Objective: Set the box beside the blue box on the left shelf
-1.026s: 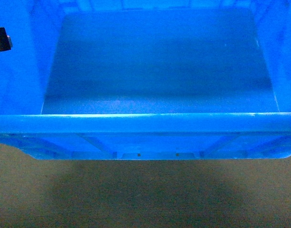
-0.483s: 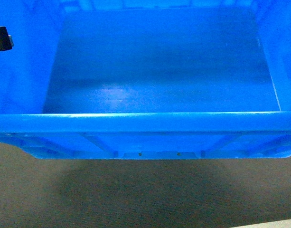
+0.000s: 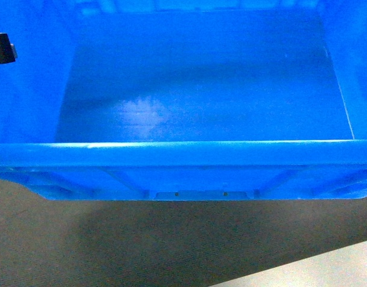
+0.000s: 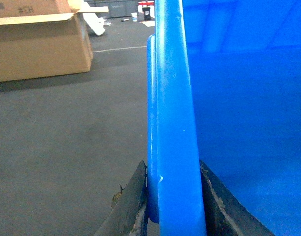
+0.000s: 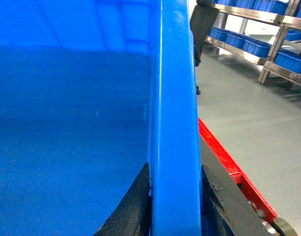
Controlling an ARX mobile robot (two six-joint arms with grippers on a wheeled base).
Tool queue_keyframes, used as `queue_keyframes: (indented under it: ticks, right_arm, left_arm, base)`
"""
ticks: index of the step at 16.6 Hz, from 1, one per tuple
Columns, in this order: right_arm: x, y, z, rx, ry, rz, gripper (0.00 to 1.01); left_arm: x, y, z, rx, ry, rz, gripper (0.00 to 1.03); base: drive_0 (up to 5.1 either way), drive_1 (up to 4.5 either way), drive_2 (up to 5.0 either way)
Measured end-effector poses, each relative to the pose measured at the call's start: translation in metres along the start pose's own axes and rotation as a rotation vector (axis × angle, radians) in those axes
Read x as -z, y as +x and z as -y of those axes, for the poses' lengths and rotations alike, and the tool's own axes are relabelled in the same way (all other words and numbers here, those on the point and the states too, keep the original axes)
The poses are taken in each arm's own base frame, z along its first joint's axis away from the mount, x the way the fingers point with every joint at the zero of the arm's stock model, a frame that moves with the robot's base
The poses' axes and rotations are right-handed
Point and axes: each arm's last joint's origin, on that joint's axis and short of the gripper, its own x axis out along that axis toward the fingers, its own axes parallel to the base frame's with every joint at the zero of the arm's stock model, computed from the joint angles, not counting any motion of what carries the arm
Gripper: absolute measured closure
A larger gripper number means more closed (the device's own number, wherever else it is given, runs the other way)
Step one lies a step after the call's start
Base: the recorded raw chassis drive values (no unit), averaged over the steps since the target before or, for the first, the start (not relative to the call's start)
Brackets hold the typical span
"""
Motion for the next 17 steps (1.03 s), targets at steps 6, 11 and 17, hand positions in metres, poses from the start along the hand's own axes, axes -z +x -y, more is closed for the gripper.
queue_keyframes:
  ticks: [6, 11, 17]
  right_arm:
    - [-0.0002, -0.0002, 0.0000, 0.000, 0.000, 0.001, 0.79]
    - [-0.0002, -0.0001, 0.0002, 0.002, -0.001, 0.001, 0.79]
    - [-0.0002, -0.0001, 0.0002, 0.002, -0.001, 0.001, 0.79]
  left_arm:
    - [0.0001, 0.0000, 0.0000, 0.000, 0.000, -0.001, 0.83]
    - [0.0001, 0.0000, 0.0002, 0.001, 0.000, -0.001, 0.83]
    - [0.0000, 0.0000, 0.0002, 0.001, 0.000, 0.000, 0.83]
  base:
    - [-1.6, -1.57, -1.6]
    - [-1.5, -1.51, -1.5]
    - [-1.5, -1.51, -1.5]
